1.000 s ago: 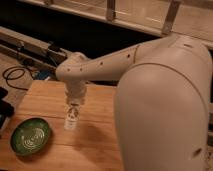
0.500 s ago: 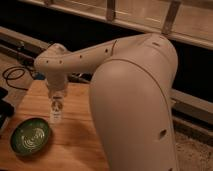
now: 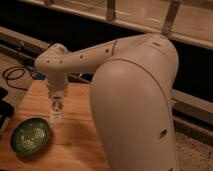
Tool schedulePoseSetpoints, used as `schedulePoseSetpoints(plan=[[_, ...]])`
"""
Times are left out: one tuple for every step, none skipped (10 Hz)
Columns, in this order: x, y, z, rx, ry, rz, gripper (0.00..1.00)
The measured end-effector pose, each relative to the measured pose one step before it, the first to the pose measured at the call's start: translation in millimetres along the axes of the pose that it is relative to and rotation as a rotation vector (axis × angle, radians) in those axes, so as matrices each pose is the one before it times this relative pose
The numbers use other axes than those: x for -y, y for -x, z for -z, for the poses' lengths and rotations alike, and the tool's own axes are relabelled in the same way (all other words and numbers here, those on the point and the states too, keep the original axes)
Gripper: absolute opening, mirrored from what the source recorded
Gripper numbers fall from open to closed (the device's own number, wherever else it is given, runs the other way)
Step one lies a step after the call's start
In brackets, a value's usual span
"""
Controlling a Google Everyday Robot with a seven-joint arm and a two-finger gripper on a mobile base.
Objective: Place the bottle in the ceramic bowl
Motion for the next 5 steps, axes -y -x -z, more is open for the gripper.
schedulePoseSetpoints(plan=[[-8.19,0.67,-2.82,-0.00537,0.00288,0.02902,0.0],[-13.99,1.56,-6.37,-0.0136,0.00454,0.03572,0.0],[-18.03,3.66,-7.77,-0.0166,0.00606,0.04206,0.0],[-17.69,3.94,-7.05,-0.01149,0.00867,0.03786,0.0],[-13.05,2.49,-3.15,-0.00569,0.01291,0.03243,0.0]])
